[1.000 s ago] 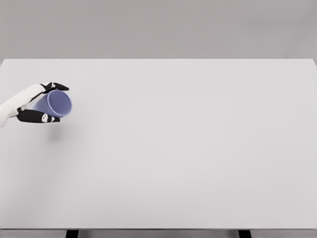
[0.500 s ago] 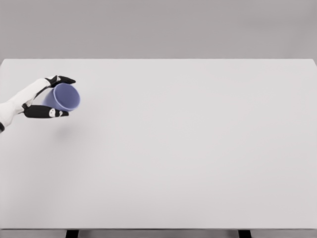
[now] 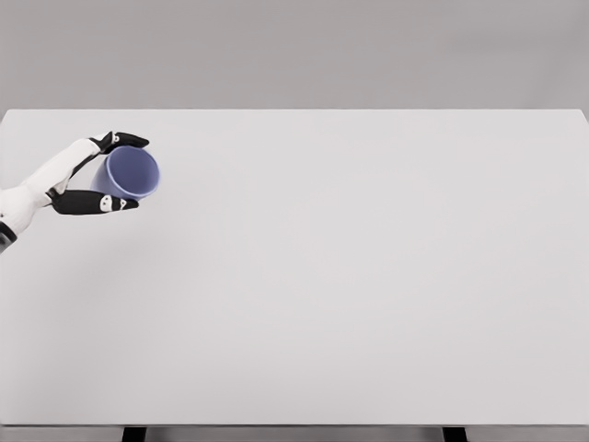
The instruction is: Flip the cup with left arm and place it on the table
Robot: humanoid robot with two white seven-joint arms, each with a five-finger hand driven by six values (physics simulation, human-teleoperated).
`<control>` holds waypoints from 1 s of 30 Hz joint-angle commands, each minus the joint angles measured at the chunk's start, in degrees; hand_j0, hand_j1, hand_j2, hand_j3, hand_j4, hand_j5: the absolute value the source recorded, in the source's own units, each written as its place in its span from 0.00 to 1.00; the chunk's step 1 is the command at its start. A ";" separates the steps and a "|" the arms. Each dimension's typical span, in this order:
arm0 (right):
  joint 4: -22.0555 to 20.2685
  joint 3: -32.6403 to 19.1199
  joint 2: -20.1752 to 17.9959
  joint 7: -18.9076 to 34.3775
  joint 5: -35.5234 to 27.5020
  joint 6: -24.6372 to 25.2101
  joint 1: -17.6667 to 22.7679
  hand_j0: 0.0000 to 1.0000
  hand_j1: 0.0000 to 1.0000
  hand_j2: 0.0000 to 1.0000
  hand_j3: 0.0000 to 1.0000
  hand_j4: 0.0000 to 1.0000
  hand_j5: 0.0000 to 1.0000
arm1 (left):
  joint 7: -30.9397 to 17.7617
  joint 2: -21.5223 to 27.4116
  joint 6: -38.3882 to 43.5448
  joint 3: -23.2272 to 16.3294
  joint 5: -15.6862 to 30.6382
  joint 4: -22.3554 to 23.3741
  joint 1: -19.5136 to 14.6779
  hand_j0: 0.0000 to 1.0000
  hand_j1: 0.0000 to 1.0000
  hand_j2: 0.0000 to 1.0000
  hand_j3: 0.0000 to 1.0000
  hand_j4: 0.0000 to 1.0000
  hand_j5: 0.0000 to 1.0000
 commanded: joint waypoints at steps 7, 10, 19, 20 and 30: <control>-0.01 -0.01 0.00 0.01 -0.04 -0.01 0.00 1.00 1.00 1.00 1.00 1.00 1.00 | 0.02 -3.40 -0.57 1.07 0.34 0.64 0.35 0.78 0.78 0.78 0.78 0.78 0.78; -0.01 -0.01 0.00 0.01 -0.04 -0.01 0.00 1.00 1.00 1.00 1.00 1.00 1.00 | 0.02 -4.10 -0.57 1.42 0.60 0.81 0.61 0.78 0.78 0.78 0.78 0.78 0.78; -0.01 -0.01 0.00 0.01 -0.04 -0.01 0.00 1.00 1.00 1.00 1.00 1.00 1.00 | 0.02 -5.06 -0.66 1.86 4.03 1.43 1.49 0.78 0.78 0.78 0.78 0.78 0.78; -0.01 -0.01 0.00 0.01 -0.04 -0.01 0.00 1.00 1.00 1.00 1.00 1.00 1.00 | 0.02 -5.24 -1.63 1.86 4.20 1.78 1.58 0.78 0.78 0.78 0.78 0.78 0.78; -0.01 -0.01 0.00 0.01 -0.04 -0.01 0.00 1.00 1.00 1.00 1.00 1.00 1.00 | 0.02 -7.97 -4.18 2.30 6.66 3.63 2.20 0.78 0.78 0.78 0.78 0.78 0.78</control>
